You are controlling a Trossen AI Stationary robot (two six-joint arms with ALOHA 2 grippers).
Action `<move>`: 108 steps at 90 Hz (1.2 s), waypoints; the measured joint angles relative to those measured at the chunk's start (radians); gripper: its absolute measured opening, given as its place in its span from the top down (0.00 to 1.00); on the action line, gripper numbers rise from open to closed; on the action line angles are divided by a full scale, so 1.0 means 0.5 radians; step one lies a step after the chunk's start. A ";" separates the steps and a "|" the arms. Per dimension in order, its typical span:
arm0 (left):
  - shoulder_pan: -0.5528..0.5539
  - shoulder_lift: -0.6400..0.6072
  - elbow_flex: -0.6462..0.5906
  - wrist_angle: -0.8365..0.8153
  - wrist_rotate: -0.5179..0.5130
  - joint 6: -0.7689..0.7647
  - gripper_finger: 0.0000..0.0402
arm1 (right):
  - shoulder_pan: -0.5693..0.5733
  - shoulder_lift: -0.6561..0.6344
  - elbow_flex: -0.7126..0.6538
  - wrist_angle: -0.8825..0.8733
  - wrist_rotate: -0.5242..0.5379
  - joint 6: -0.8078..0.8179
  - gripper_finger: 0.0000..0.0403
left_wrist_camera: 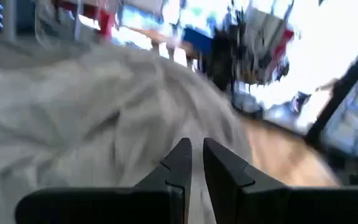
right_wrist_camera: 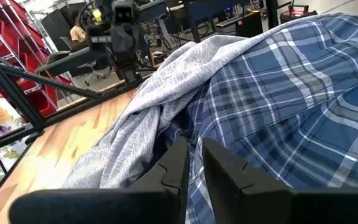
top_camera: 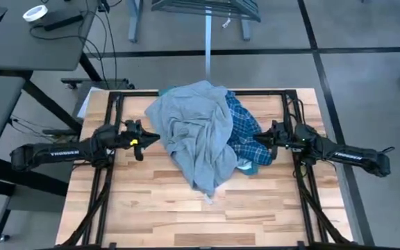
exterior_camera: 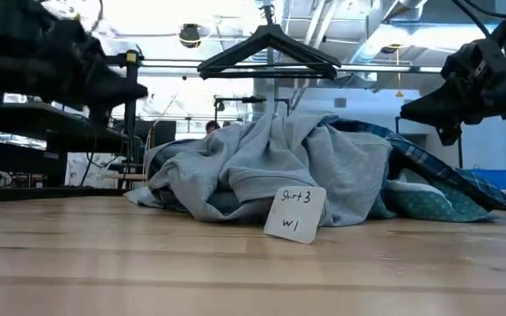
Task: Hang clothes
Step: Return to Home Position
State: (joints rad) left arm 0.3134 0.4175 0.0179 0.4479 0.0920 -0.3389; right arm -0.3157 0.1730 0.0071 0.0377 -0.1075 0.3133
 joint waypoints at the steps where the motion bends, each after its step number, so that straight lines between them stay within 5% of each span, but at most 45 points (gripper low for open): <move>1: 0.005 -0.023 0.001 -0.024 -0.006 0.005 0.94 | 0.000 0.000 0.000 0.000 0.000 0.000 0.91; 26: 0.137 -0.588 -0.013 -0.870 -0.164 0.515 0.94 | 0.000 0.010 0.000 0.000 -0.001 0.001 0.91; 44: 0.125 -0.833 -0.014 -0.874 -0.193 0.546 0.94 | 0.000 0.011 0.000 -0.001 -0.001 0.002 0.91; 71: -0.288 -0.780 -0.016 -0.877 -0.188 0.530 0.94 | 0.000 0.011 0.000 0.000 -0.001 0.002 0.91; 108: -0.293 -0.572 -0.019 -0.883 -0.190 0.528 0.94 | -0.001 0.009 -0.001 0.000 -0.001 0.001 0.91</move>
State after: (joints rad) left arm 0.1669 0.1317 0.0087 0.0063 -0.0032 -0.0750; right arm -0.3161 0.1776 0.0067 0.0376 -0.1078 0.3138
